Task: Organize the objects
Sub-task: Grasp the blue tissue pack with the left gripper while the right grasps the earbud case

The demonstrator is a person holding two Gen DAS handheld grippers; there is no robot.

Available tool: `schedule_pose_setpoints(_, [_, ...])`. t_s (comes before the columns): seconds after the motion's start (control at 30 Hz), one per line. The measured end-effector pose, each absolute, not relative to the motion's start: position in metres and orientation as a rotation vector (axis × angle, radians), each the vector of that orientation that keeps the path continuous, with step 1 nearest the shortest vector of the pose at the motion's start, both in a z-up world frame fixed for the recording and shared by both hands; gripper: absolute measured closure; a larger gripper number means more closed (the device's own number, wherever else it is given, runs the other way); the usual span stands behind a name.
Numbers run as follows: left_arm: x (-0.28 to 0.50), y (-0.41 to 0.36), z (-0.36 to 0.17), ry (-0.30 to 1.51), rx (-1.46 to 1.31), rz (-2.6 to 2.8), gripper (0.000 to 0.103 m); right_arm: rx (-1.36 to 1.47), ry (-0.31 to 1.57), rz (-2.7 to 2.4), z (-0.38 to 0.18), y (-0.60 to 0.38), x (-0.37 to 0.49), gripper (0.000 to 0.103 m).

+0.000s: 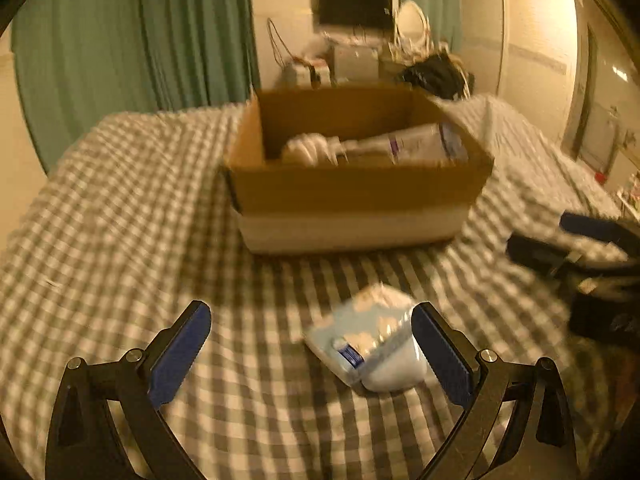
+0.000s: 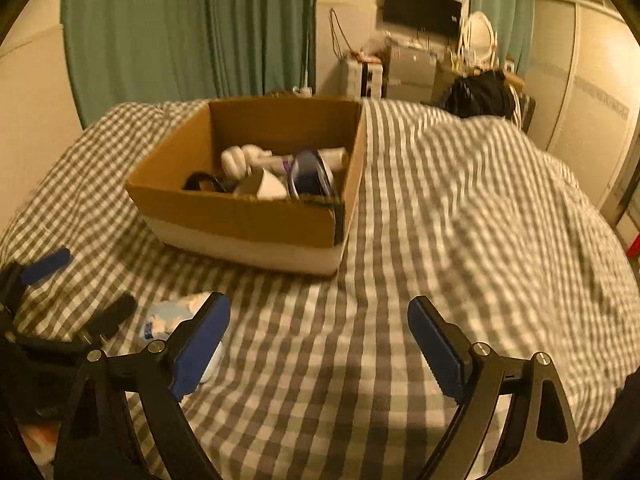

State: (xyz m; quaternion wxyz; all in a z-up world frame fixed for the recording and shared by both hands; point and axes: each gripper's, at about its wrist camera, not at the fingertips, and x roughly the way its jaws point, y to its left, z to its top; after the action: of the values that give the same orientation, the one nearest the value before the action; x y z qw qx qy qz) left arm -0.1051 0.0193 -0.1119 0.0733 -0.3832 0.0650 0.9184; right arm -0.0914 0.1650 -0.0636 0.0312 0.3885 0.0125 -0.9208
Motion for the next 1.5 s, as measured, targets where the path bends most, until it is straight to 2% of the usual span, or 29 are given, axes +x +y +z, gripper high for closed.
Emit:
schedule_pose_setpoints(0.4, [-0.132, 0.038, -0.145, 0.153, -1.295, 2.626, 0.000, 1.209, -0.003, -2.837, -0.068, 0.170, -0.090, 0.012])
schedule_pose_setpoints(0.43, [-0.134, 0.040, -0.148, 0.158, -1.305, 2.614, 0.003, 1.209, -0.005, -2.837, -0.068, 0.171, -0.090, 0.012])
schedule_pose_setpoints(0.53, [-0.134, 0.045, -0.153, 0.154, -1.312, 2.564, 0.020, 1.216, -0.008, -2.836, -0.069, 0.170, -0.091, 0.012])
schedule_pose_setpoints(0.67, [-0.129, 0.046, -0.150, 0.156, -1.303, 2.558, 0.027, 1.221, -0.006, -2.836, -0.069, 0.170, -0.091, 0.012])
schedule_pose_setpoints(1.03, [-0.101, 0.000, -0.102, 0.094, -1.262, 2.819, 0.028, 1.203, 0.008, -2.820, -0.070, 0.165, -0.088, 0.012])
schedule_pose_setpoints(1.37, [-0.099, -0.025, -0.088, 0.201, -1.239, 2.926, 0.028, 1.293, 0.212, -2.551, -0.104, 0.097, -0.100, 0.012])
schedule_pose_setpoints(1.43, [-0.099, -0.028, -0.090, 0.186, -1.254, 2.923, 0.028, 1.348, 0.253, -2.487, -0.118, 0.084, -0.106, 0.016])
schedule_pose_setpoints(1.5, [-0.099, -0.033, -0.093, 0.163, -1.276, 2.919, 0.028, 1.395, 0.263, -2.435, -0.131, 0.077, -0.111, 0.024])
